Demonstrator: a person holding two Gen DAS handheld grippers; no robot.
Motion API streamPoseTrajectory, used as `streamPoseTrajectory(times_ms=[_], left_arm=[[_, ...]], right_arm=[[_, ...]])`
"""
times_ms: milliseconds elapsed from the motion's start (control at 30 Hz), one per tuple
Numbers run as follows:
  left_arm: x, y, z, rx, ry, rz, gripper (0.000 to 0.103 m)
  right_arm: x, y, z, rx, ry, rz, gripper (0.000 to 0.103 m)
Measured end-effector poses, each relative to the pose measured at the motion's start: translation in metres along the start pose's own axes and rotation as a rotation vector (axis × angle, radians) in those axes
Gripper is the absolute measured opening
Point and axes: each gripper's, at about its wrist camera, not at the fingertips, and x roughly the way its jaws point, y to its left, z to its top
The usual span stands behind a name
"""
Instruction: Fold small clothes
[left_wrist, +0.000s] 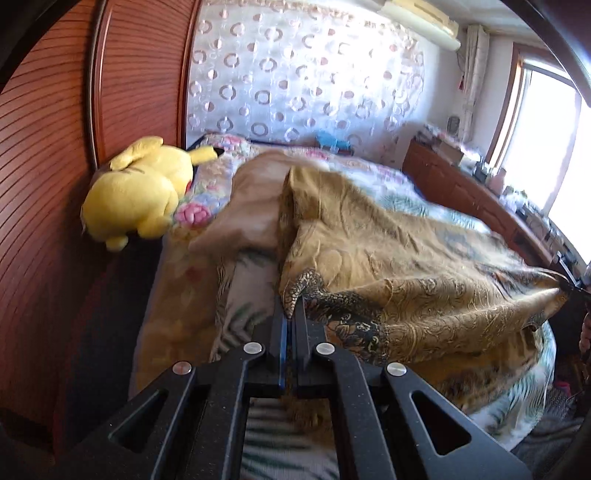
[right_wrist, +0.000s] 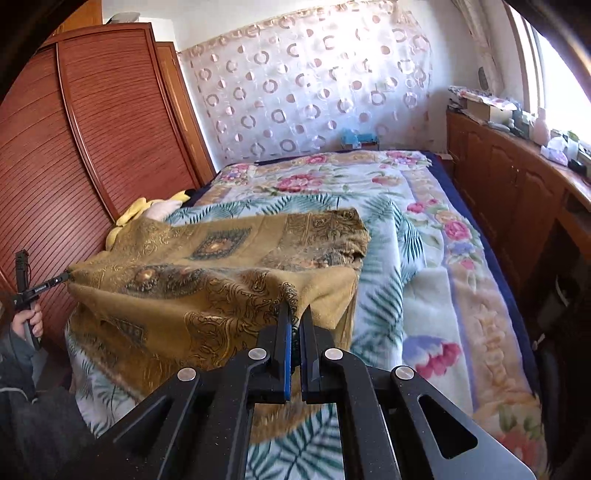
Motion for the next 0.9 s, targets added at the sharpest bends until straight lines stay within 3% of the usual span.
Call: streamPoseTrajectory(times_ms=[200,267,300,333,367,433,500,600,667,733,900], left_arm=[[0.011,-0.004,-0.018,0.027,0.063,0.038,0.002],[0.010,-0.005,-0.017,0.032,0.059,0.039,0.002],[0.008,-0.006,-0.016,0.036,0.054,0.040,0.003],[0.006,-0.008,-0.015,0.042,0.045,0.040,0.008],[0.004,-0.011,-0.014,0.046,0.036,0.036,0.012],[0.000,-0.015,-0.011,0.055,0.012,0.026,0.030],[-0.003,-0.020,-0.009,0.064,-0.009,0.013,0.039],[-0.001,-0.026,-0.006,0.080,-0.009,0.003,0.041],[0.003,-0.030,-0.006,0.096,-0.006,0.011,0.054],[0.005,-0.033,-0.007,0.092,-0.006,-0.001,0.079],[0.008,-0.039,-0.009,0.084,-0.014,-0.001,0.081]], right_arm=[[0.030,0.004,-0.023,-0.034,0.107,-0.058,0.003],[0.035,0.004,-0.019,-0.032,0.105,-0.072,0.007],[0.034,0.006,-0.017,-0.032,0.098,-0.087,0.015],[0.032,0.009,-0.010,-0.033,0.085,-0.103,0.024],[0.031,0.010,-0.004,-0.037,0.061,-0.109,0.026],[0.025,0.018,0.004,-0.047,0.022,-0.109,0.027],[0.028,0.025,0.013,-0.062,-0.006,-0.115,0.033],[0.039,0.038,0.013,-0.085,-0.015,-0.103,0.041],[0.057,0.047,0.014,-0.104,0.002,-0.091,0.041],[0.073,0.055,0.013,-0.123,0.017,-0.085,0.041],[0.105,0.067,0.019,-0.154,0.034,-0.060,0.042]])
